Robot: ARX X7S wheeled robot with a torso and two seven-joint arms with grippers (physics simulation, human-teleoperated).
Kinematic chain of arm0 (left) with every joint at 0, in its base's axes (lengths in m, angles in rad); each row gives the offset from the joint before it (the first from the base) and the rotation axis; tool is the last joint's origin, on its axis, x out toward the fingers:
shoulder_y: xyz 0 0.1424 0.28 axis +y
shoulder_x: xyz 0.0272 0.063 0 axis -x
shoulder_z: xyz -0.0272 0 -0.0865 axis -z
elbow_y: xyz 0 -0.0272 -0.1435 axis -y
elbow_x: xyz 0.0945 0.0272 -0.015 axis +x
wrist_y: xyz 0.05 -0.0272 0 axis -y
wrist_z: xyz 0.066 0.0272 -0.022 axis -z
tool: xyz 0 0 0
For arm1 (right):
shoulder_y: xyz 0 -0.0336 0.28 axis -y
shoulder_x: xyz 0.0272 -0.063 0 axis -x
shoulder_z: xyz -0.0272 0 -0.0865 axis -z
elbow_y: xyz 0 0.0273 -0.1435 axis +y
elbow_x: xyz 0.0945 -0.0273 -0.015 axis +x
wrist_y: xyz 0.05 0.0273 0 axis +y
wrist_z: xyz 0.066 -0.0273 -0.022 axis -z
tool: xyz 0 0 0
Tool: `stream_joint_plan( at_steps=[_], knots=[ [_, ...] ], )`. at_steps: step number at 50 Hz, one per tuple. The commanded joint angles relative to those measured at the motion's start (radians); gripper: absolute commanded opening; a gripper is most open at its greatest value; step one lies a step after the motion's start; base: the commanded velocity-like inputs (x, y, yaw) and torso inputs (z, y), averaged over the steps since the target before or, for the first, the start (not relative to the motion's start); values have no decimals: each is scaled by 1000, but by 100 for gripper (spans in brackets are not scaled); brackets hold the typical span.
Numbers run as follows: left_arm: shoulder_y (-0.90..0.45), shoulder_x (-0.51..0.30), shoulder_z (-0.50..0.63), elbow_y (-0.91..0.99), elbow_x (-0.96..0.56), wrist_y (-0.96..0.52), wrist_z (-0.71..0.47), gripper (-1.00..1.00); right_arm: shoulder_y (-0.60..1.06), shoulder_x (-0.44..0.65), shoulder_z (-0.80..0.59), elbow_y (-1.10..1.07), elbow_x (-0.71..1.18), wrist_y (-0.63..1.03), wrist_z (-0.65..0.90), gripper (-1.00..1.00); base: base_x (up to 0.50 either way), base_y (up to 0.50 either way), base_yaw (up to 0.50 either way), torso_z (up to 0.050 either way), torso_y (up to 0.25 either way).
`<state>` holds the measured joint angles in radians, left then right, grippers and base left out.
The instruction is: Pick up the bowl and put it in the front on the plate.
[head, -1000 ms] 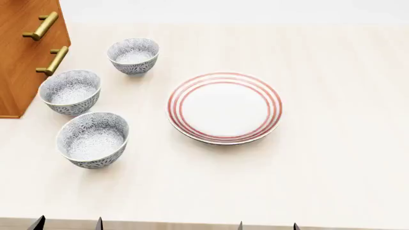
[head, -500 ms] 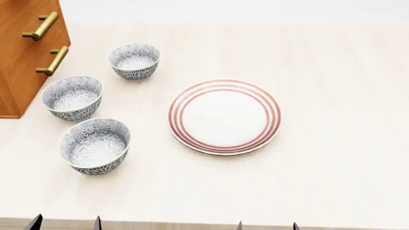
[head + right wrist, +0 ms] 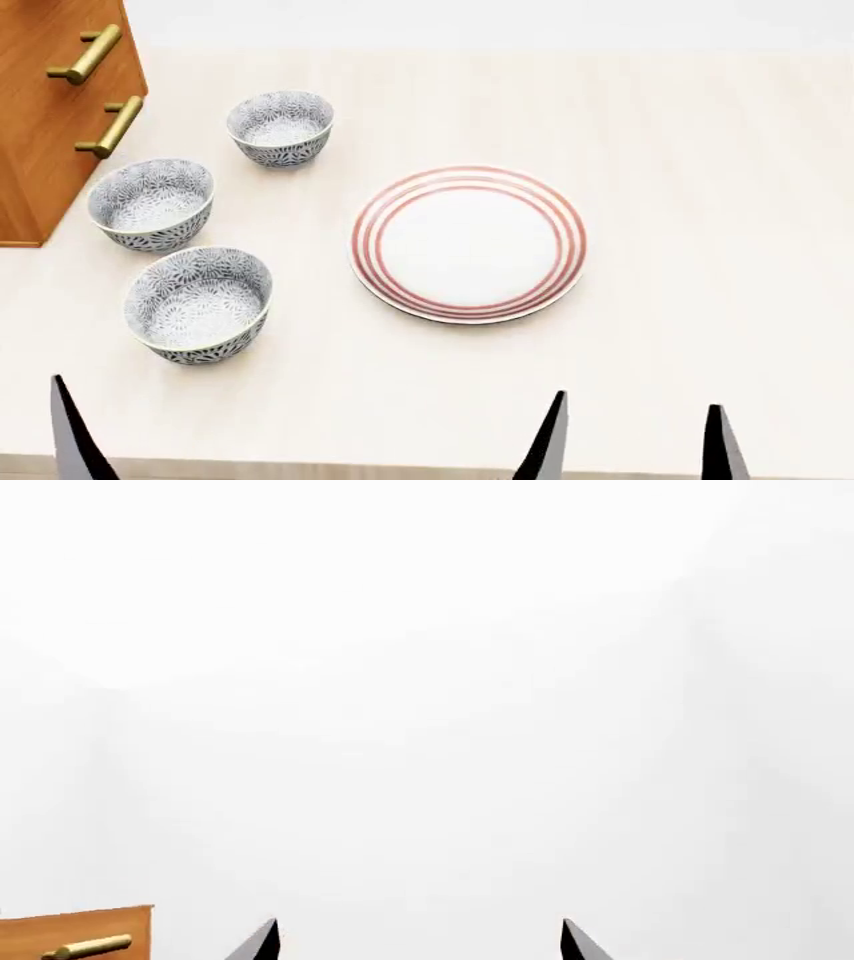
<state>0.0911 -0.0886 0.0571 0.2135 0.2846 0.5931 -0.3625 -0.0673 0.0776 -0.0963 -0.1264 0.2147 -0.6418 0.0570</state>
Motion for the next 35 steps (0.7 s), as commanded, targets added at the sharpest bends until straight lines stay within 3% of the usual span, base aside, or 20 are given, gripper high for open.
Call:
stream_joint_plan(
  at_steps=[1, 35],
  knots=[
    [17, -3, -12, 48, 90, 100, -68, 100, -10, 5, -8, -19, 30, -150, -19, 100, 0, 0, 0, 0, 0],
    [15, -39, 27, 47, 95, 77, -123, 100, -14, 41, -50, -12, 20, -192, -1, 100, 477, -8, 0, 0, 0]
  ],
)
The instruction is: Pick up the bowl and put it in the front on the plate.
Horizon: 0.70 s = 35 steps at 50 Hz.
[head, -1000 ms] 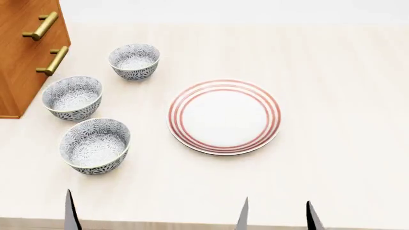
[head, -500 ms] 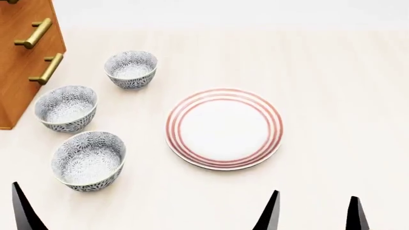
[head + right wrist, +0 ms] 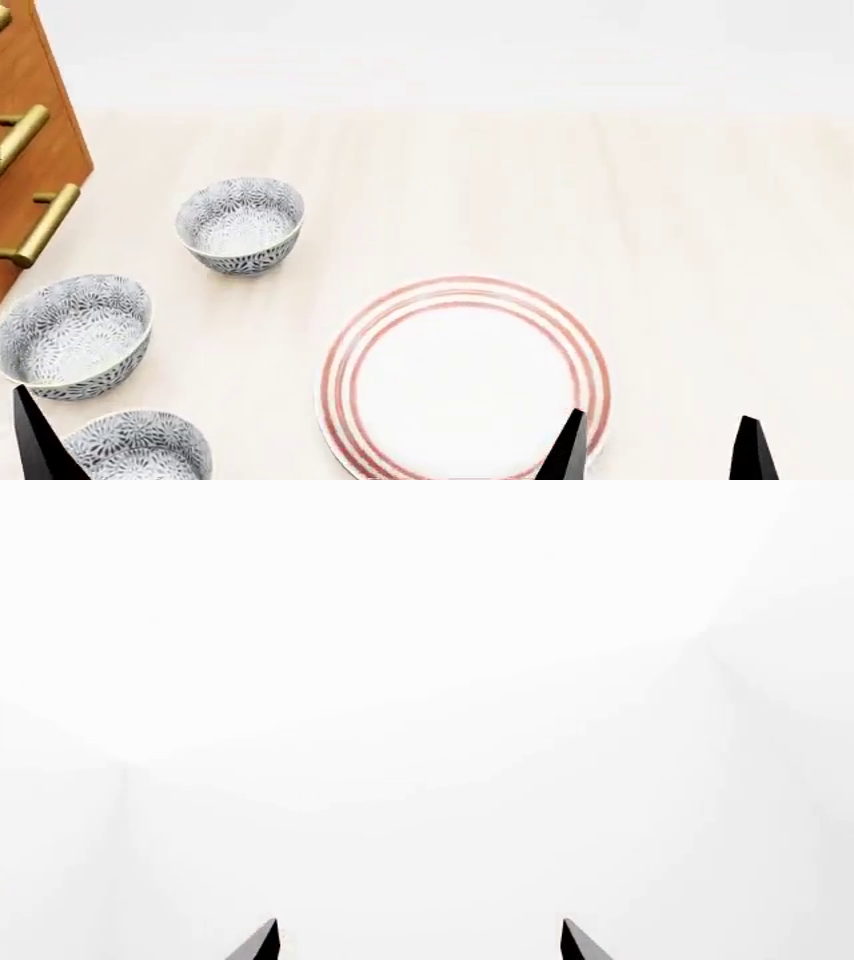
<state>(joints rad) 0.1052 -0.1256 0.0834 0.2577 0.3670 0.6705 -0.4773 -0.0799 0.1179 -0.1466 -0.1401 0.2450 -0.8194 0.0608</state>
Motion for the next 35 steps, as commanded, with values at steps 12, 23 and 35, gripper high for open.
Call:
stream_joint_plan(
  at_steps=[12, 23, 35],
  knots=[
    [-1, -13, 10, 5, 12, -9, -22, 100, 5, 8, -6, 5, -15, -13, 8, 100, 500, -8, 0, 0, 0],
    [-4, -21, 16, 10, 11, -19, -33, 100, 10, 14, -8, 1, -24, -9, 21, 100, 500, -8, 0, 0, 2],
    [-4, -30, 26, 12, 15, -23, -45, 100, 7, 23, -25, 8, -19, -68, 8, 100, 161, 80, 0, 0, 0]
  ],
)
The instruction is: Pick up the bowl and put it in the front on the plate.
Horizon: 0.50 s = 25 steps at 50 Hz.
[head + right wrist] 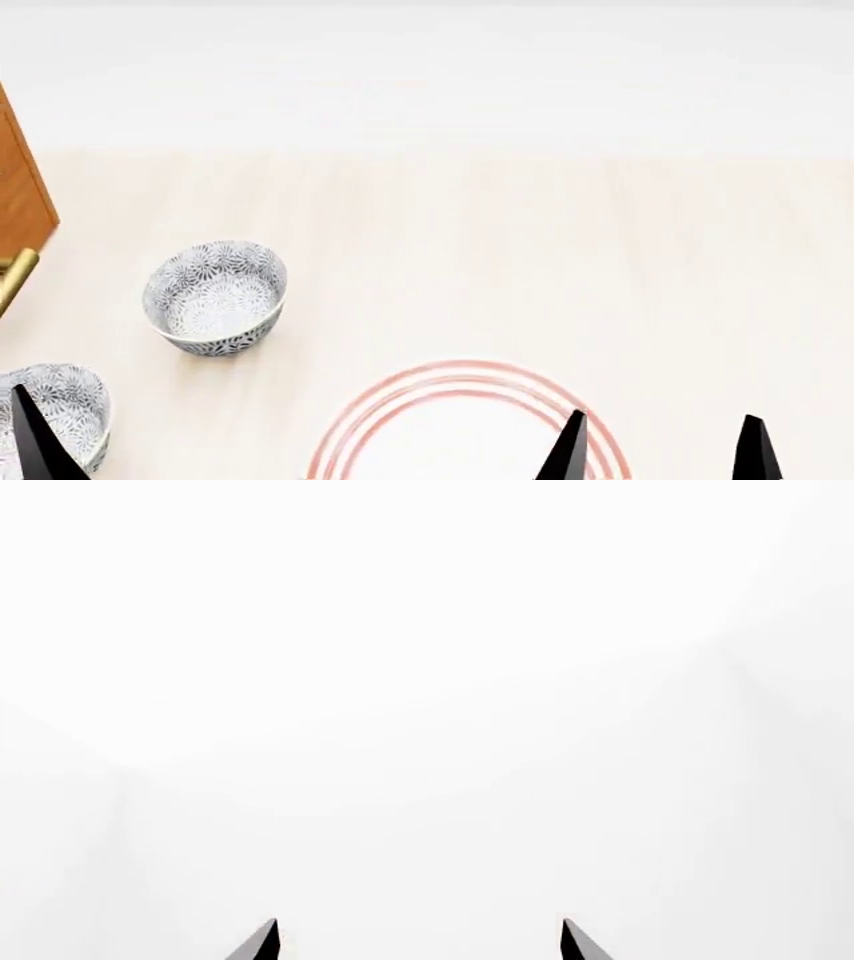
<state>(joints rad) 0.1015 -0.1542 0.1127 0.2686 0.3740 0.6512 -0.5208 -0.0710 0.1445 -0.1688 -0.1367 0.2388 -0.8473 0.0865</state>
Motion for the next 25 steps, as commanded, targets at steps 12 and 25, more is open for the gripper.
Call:
stream_joint_plan(
  at_steps=[12, 25],
  knots=[
    [0, -11, 8, -1, -1, -12, -10, 100, -5, 3, -11, 8, -11, -39, -12, 100, 0, 500, 0, 0, 0],
    [-7, -19, 16, -12, -30, -37, -14, 100, -2, 8, -16, 13, -7, -35, -3, 100, 0, 423, 0, 0, 0]
  ],
)
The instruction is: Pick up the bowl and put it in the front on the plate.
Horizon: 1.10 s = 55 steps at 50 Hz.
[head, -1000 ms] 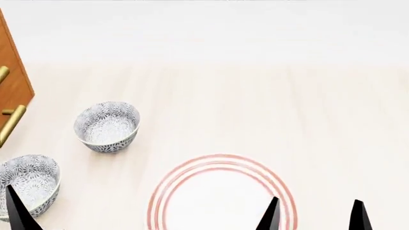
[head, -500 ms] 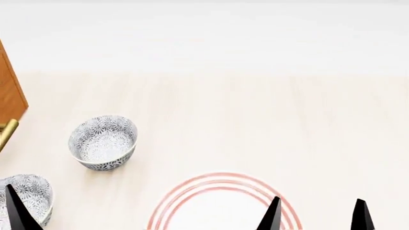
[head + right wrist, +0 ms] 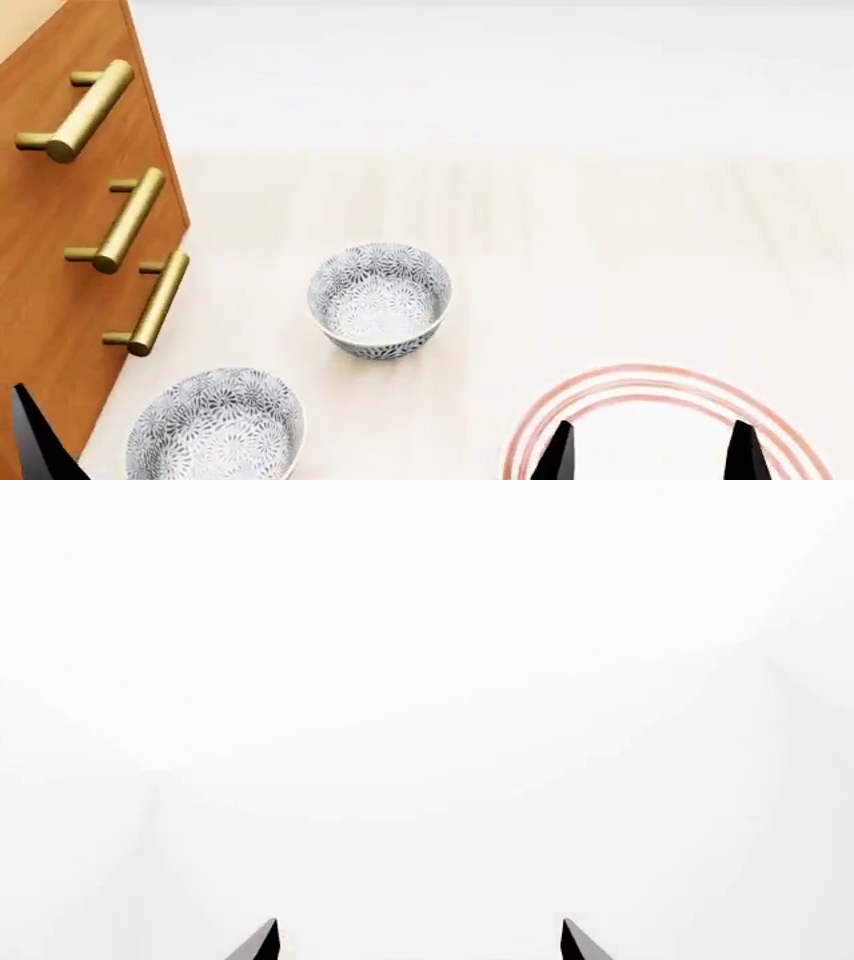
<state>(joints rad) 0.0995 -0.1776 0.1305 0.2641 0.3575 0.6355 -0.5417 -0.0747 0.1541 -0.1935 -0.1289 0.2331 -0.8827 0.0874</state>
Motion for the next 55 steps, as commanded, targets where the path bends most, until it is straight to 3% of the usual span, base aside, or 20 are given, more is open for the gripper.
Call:
stream_joint_plan(
  at_steps=[1, 11, 30, 43, 47, 55],
  knots=[
    [-5, 3, -1, -8, -16, -23, 7, 100, 3, -1, 9, 6, -1, 5, -1, 100, 0, 0, 0, 0, 0],
    [-2, 10, 0, 0, 36, -64, 1, 100, 3, 3, 4, 7, -1, 8, 5, 100, 0, 0, 0, 0, 0],
    [-3, 2, 8, 5, 48, -92, -12, 100, 4, 11, -7, 8, -4, 15, 14, 100, 0, 0, 0, 0, -247],
    [1, -17, 19, 11, 49, -39, -40, 100, 24, 25, -22, -9, -19, 69, 19, 100, 0, 0, 0, 0, -1],
    [4, -20, 19, 15, 48, -35, -47, 100, 52, 28, -14, -57, -57, 154, 43, 100, 0, 0, 0, 0, 0],
    [5, -24, 27, 8, 23, -45, -46, 100, 303, 49, -24, -122, -110, 685, 93, 100, 0, 0, 0, 0, 0]
  ],
)
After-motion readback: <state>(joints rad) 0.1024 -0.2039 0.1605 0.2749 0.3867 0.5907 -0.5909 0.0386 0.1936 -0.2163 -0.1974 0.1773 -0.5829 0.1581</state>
